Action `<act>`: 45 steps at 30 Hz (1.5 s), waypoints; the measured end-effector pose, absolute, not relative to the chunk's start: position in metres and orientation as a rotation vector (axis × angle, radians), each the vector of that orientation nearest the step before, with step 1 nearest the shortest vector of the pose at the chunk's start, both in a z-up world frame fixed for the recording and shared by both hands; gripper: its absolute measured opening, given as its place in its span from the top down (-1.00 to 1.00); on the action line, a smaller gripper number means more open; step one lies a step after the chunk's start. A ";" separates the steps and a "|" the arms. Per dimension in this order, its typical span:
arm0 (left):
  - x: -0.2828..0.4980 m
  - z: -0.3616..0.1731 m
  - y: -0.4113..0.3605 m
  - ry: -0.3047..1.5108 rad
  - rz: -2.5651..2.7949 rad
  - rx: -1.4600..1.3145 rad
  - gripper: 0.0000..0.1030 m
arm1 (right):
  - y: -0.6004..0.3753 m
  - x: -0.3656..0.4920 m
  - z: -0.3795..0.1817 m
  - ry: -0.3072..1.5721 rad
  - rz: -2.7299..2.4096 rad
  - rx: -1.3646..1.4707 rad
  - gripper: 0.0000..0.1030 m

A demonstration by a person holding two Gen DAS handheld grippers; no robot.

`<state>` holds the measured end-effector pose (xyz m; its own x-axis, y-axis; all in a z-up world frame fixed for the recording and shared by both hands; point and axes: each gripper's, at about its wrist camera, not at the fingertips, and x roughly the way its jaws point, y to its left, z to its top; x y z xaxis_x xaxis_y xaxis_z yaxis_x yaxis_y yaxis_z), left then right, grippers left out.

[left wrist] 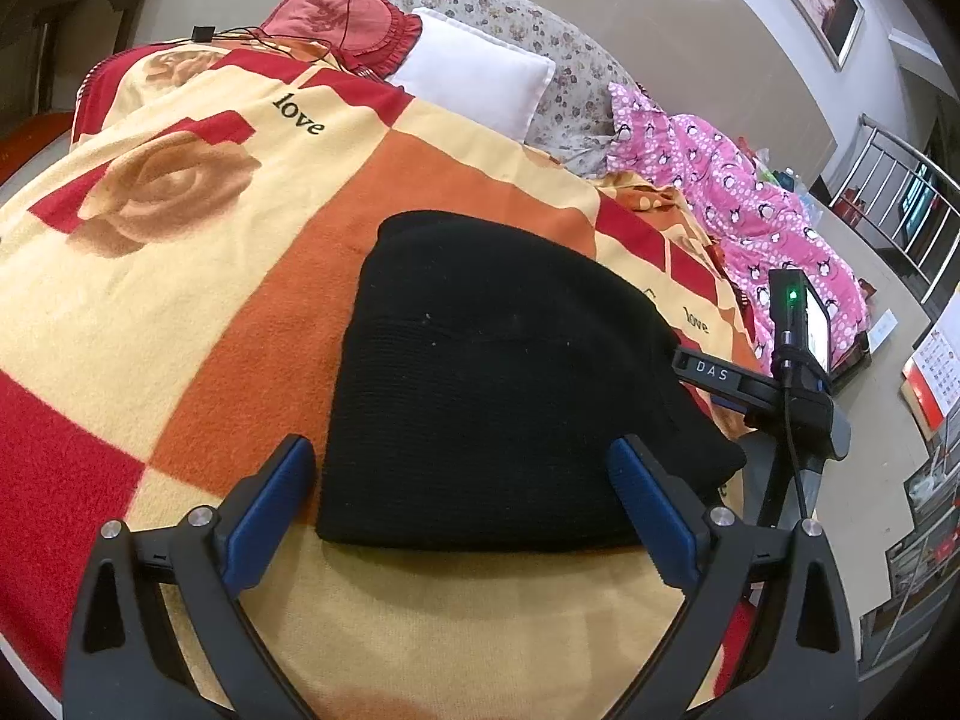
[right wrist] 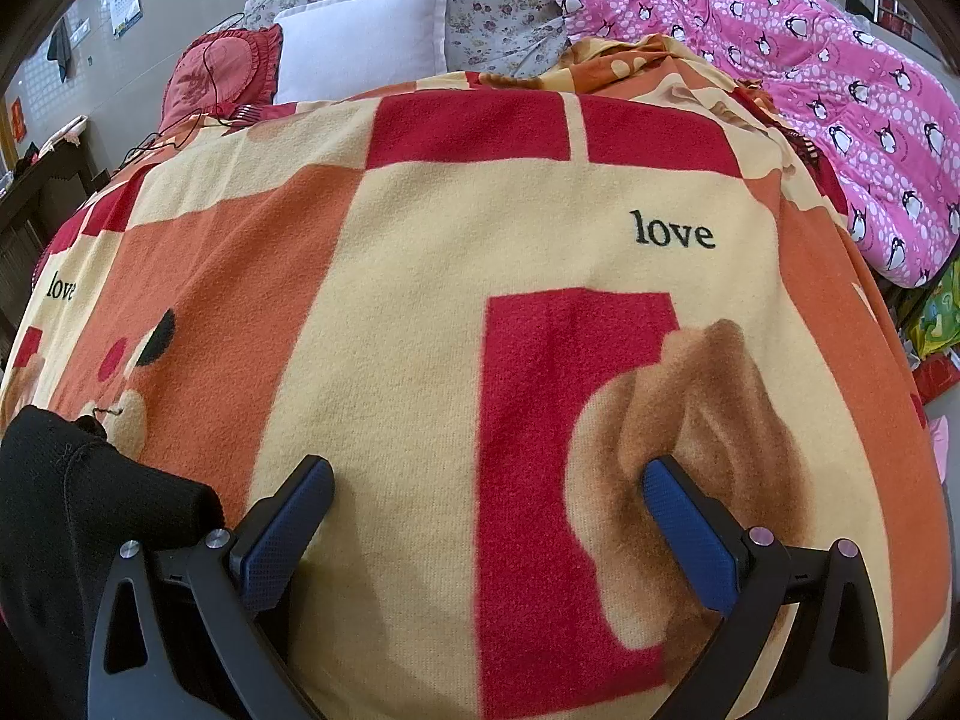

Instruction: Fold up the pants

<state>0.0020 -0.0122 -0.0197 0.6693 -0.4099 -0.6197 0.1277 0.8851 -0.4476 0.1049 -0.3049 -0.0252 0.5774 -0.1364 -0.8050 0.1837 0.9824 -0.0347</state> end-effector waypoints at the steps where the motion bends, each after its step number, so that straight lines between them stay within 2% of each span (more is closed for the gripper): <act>1: 0.002 -0.020 -0.012 0.784 -0.311 -0.385 -0.92 | -0.305 0.105 -0.025 0.937 -0.187 0.055 -0.99; 45: 0.009 -0.019 -0.012 0.806 -0.350 -0.382 -1.00 | -0.307 0.104 -0.025 0.949 -0.130 0.024 -0.99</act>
<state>0.0094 -0.0120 -0.0194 0.6423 -0.4415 -0.6265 0.1560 0.8756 -0.4571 0.1045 -0.3071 -0.0248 0.5749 -0.1006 -0.8120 0.1220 0.9919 -0.0365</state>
